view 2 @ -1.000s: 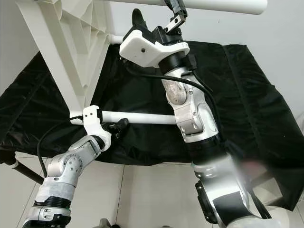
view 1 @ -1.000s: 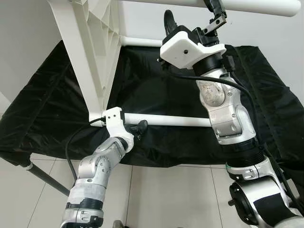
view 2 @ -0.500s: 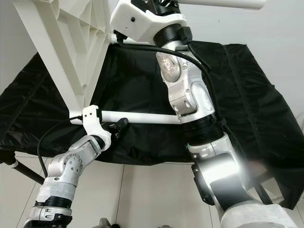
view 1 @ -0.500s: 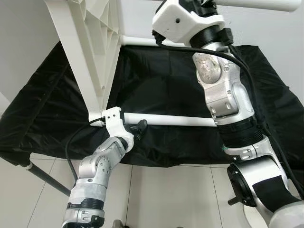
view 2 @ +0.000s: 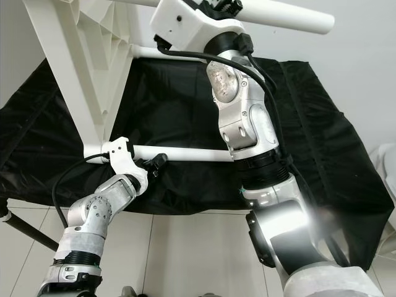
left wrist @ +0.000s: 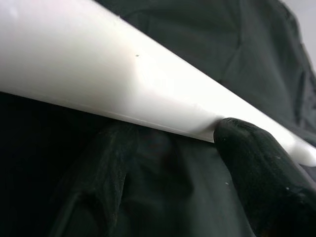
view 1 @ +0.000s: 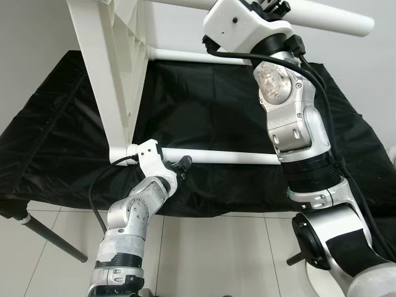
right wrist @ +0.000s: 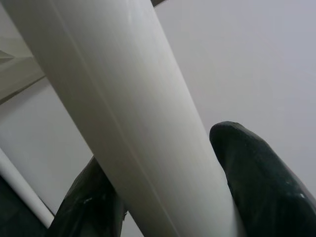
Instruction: Building children table
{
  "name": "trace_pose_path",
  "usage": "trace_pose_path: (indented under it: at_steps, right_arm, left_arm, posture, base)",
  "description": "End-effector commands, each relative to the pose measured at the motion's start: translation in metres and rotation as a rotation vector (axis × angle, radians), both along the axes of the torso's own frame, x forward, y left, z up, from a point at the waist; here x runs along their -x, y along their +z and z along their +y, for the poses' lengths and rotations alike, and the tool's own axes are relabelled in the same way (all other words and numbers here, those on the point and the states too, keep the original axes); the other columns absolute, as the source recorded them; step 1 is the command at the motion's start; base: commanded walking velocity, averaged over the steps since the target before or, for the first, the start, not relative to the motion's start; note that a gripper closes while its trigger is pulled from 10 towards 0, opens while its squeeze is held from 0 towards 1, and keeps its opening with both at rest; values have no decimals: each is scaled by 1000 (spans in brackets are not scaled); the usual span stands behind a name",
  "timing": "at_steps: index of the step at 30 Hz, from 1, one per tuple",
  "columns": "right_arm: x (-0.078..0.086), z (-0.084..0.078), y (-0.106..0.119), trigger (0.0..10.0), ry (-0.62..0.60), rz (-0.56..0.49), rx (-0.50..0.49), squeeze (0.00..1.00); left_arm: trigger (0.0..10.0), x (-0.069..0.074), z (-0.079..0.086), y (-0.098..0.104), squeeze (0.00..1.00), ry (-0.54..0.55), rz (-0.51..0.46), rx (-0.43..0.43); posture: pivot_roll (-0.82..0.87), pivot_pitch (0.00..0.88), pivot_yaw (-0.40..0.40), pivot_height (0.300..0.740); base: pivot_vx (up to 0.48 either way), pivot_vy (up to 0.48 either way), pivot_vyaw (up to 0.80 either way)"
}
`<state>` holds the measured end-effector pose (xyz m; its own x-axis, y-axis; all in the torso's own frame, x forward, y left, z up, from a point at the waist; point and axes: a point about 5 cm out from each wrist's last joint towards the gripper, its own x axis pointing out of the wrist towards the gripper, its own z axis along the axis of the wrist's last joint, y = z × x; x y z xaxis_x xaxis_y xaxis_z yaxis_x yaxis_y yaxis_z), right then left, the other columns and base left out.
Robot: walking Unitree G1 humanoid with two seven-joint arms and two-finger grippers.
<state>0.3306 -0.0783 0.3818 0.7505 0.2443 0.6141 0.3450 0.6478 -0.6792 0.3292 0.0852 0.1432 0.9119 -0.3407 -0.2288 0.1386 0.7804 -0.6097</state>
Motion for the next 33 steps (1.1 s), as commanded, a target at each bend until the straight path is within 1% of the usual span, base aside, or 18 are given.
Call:
trace_pose_path:
  at_steps: [1, 6, 7, 8, 9, 11, 12, 13, 16, 18, 19, 22, 23, 24, 25, 27, 31, 33]
  right_arm:
    - [1, -29, 4, 0, 72, 58, -354, 0]
    - [5, -43, 7, 0, 55, 78, -421, 0]
    - [6, -57, 12, 0, 39, 79, -483, 0]
    - [7, -61, 13, 0, 33, 76, -500, 0]
    - [7, -61, 13, 0, 33, 76, -500, 0]
    - [7, -67, 16, 0, 19, 73, -507, 0]
    - [7, -69, 16, 0, 14, 73, -512, 0]
    - [7, -69, 16, 0, 14, 73, -512, 0]
    - [6, -73, 18, 0, 11, 73, -527, 0]
    - [5, -73, 19, 0, 14, 74, -538, 0]
    - [4, -73, 19, 0, 18, 77, -545, 0]
    - [4, -73, 20, 0, 24, 84, -557, 0]
    - [4, -75, 20, 0, 18, 80, -562, 0]
    - [4, -77, 21, 0, 13, 77, -566, 0]
    - [4, -79, 21, 0, 10, 77, -570, 0]
    - [4, -80, 22, 0, 8, 77, -572, 0]
    - [5, -87, 22, 0, -1, 72, -597, 0]
    - [5, -93, 22, 0, 21, 70, -651, 0]
  left_arm:
    - [10000, -2, 1, 1, 0, 36, 22, 19]
    - [10000, -9, 6, 8, 0, 108, 3, 41]
    - [10000, -14, 10, 16, 0, 160, -10, 70]
    - [10000, -15, 11, 19, 0, 176, -14, 77]
    - [10000, -15, 11, 19, 0, 176, -14, 77]
    - [10000, -18, 15, 30, 0, 244, -63, 109]
    - [10000, -19, 14, 36, 0, 253, -80, 151]
    - [10000, -19, 14, 36, 0, 253, -80, 151]
    - [10000, -24, 0, 64, 0, 207, -170, 246]
    - [10000, -27, -7, 77, 0, 184, -209, 269]
    - [10000, -28, -11, 85, 1000, 176, -237, 302]
    - [10000, -30, -15, 94, 1000, 169, -272, 345]
    - [0, -31, -16, 100, 757, 172, -298, 336]
    - [0, -32, -17, 104, 757, 175, -318, 330]
    - [0, -32, -17, 111, 0, 179, -350, 337]
    - [0, -32, -17, 115, 0, 182, -371, 344]
    - [0, -30, -17, 126, 0, 168, -429, 288]
    - [0, -26, -15, 136, 0, 165, -489, 239]
  posture:
    - [-92, 122, 32, 740]
    - [-102, 124, 40, 740]
    - [-112, 125, 50, 740]
    - [-112, 125, 50, 740]
    - [-112, 125, 50, 740]
    - [-113, 125, 53, 740]
    - [-115, 125, 52, 740]
    - [-115, 125, 52, 740]
    - [-102, 127, 50, 740]
    - [-102, 127, 51, 740]
    - [-99, 128, 53, 740]
    - [-99, 128, 53, 740]
    - [-99, 132, 55, 740]
    - [-99, 132, 55, 740]
    - [-98, 132, 58, 740]
    - [-98, 132, 58, 740]
    - [-97, 135, 66, 740]
    - [-95, 135, 68, 740]
  base:
    - [0, 0, 0]
    - [0, 0, 0]
    - [0, 0, 0]
    - [0, 0, 0]
    - [0, 0, 0]
    - [0, 0, 0]
    - [0, 0, 0]
    - [0, 0, 0]
    - [0, 0, 0]
    - [0, 0, 0]
    - [0, 0, 0]
    - [0, 0, 0]
    - [0, 0, 0]
    - [0, 0, 0]
    - [0, 0, 0]
    - [0, 0, 0]
    - [0, 0, 0]
    - [0, 0, 0]
